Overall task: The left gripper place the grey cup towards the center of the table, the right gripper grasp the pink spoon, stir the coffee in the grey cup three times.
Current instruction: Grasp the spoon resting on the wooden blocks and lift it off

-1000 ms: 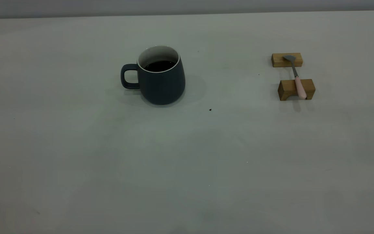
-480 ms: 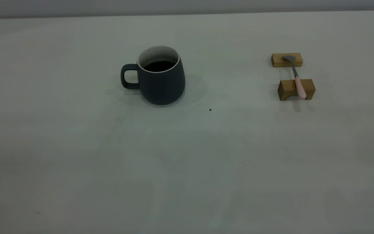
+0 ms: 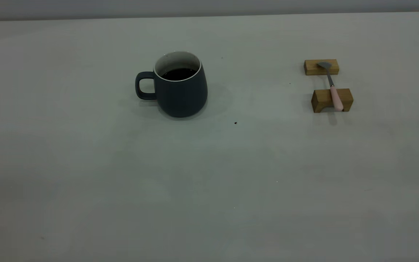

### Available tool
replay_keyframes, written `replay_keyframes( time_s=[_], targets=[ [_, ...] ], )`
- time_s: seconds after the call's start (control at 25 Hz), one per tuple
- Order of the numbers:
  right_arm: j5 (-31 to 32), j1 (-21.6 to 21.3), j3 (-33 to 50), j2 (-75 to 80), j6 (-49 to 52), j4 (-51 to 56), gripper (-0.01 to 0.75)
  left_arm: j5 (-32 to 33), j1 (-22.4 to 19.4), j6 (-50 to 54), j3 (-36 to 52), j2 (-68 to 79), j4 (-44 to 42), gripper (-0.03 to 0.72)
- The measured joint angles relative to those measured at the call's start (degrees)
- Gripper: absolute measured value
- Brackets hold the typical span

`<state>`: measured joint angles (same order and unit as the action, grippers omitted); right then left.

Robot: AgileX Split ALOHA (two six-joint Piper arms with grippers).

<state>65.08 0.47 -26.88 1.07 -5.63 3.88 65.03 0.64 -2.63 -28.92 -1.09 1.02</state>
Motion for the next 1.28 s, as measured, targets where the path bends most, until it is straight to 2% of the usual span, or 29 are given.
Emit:
replay_keyframes(
  time_s=[1.08,1.28],
  targets=[
    [-0.06,0.0,0.0,0.0,0.39,0.85,0.237,0.11,0.0,0.11,1.02,0.0,-0.06,0.299],
    [-0.42,0.0,-2.76,5.16,0.41,1.71,0.292,0.11,0.0,0.11,1.02,0.0,-0.06,0.299]
  ],
)
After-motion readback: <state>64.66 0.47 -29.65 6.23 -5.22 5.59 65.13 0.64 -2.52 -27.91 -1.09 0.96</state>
